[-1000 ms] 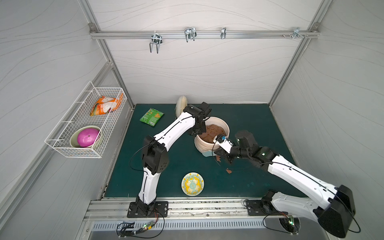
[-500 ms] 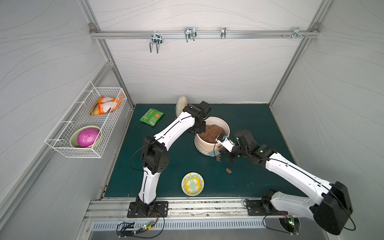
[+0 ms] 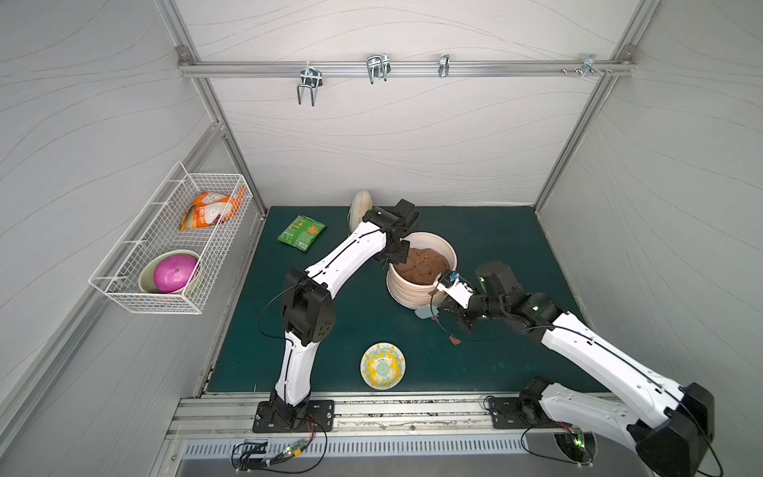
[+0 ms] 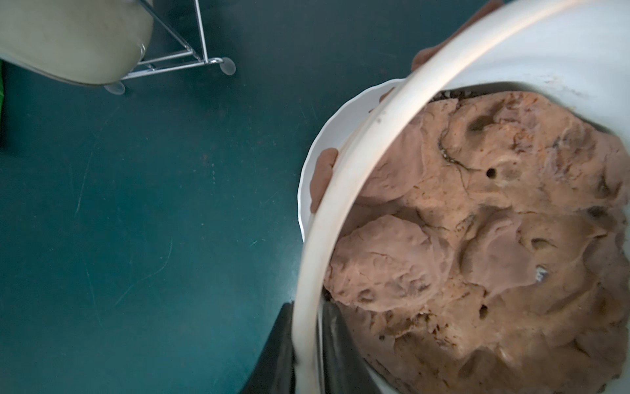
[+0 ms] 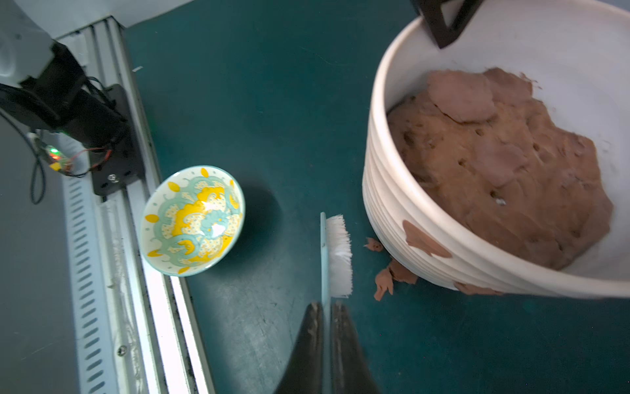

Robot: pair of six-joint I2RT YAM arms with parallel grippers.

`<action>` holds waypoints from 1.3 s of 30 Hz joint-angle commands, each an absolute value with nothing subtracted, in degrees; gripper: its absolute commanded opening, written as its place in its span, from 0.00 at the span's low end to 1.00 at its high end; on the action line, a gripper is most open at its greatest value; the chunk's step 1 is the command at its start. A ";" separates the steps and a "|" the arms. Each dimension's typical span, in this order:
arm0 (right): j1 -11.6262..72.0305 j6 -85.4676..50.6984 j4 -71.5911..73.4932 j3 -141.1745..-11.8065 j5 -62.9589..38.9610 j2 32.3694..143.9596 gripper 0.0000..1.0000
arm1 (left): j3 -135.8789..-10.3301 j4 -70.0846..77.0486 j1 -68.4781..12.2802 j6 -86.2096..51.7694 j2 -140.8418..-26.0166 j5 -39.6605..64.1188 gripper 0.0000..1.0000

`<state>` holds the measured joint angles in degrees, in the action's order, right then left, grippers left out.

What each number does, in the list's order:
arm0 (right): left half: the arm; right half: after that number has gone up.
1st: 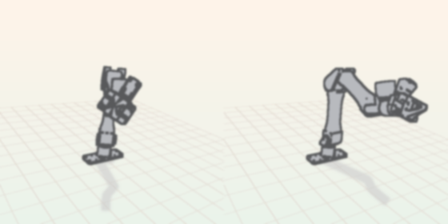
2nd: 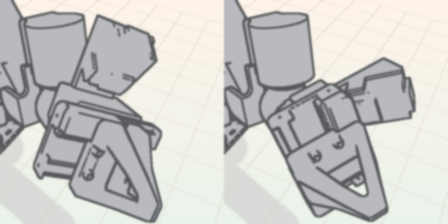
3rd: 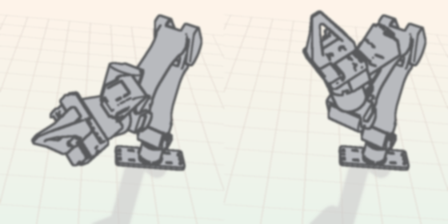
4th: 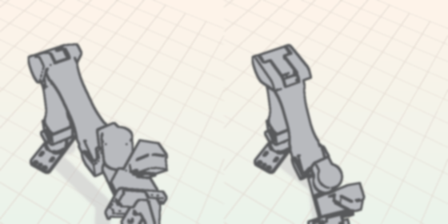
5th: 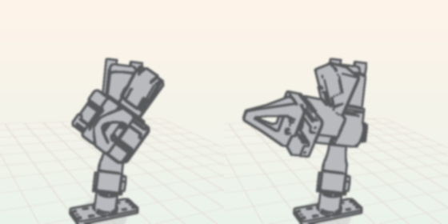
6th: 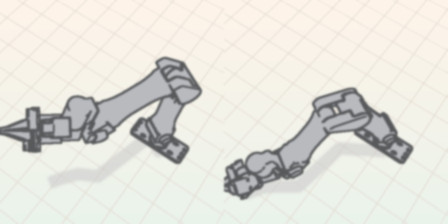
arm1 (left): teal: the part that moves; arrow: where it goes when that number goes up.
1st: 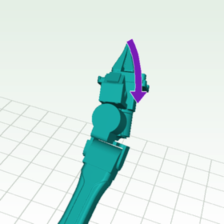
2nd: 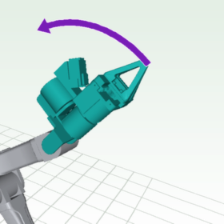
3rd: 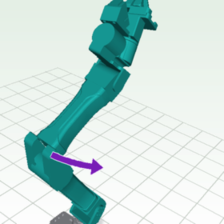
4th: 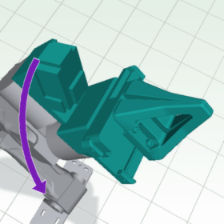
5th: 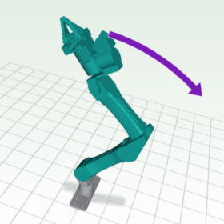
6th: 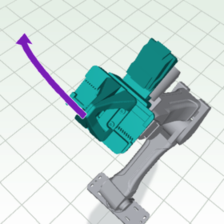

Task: Scrub the dried mud off the ceramic pot
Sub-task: Rotate the pot on the tray.

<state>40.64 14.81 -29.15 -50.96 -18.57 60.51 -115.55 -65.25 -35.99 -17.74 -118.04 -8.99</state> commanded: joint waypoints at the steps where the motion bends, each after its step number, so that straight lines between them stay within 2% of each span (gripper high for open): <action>1: 40.88 15.51 -25.69 -54.59 -22.75 64.47 0.00 | -116.51 -68.38 -36.31 -9.20 -119.10 -9.59 0.18; 8: 37.23 19.65 -27.19 -59.14 -22.21 69.07 0.00 | -116.63 -68.12 -36.04 -6.24 -118.57 -10.59 0.18; 22: 32.34 18.07 -32.53 -57.30 -13.38 65.20 0.00 | -112.94 -66.52 -36.04 -4.58 -116.58 -8.00 0.17; 25: 32.17 18.15 -34.42 -57.68 -15.46 64.42 0.00 | -112.02 -65.57 -36.04 -4.13 -115.56 -8.04 0.17; 29: 32.98 18.41 -36.99 -58.04 -22.98 63.48 0.00 | -113.63 -65.86 -36.04 -3.58 -115.76 -9.00 0.17; 32: 34.19 19.52 -39.53 -59.91 -23.05 63.90 0.00 | -115.80 -65.99 -36.01 -3.18 -115.99 -9.00 0.17; 39: 37.07 18.67 -34.73 -63.68 -25.63 66.52 0.00 | -115.54 -65.51 -35.95 -2.77 -116.51 -8.71 0.18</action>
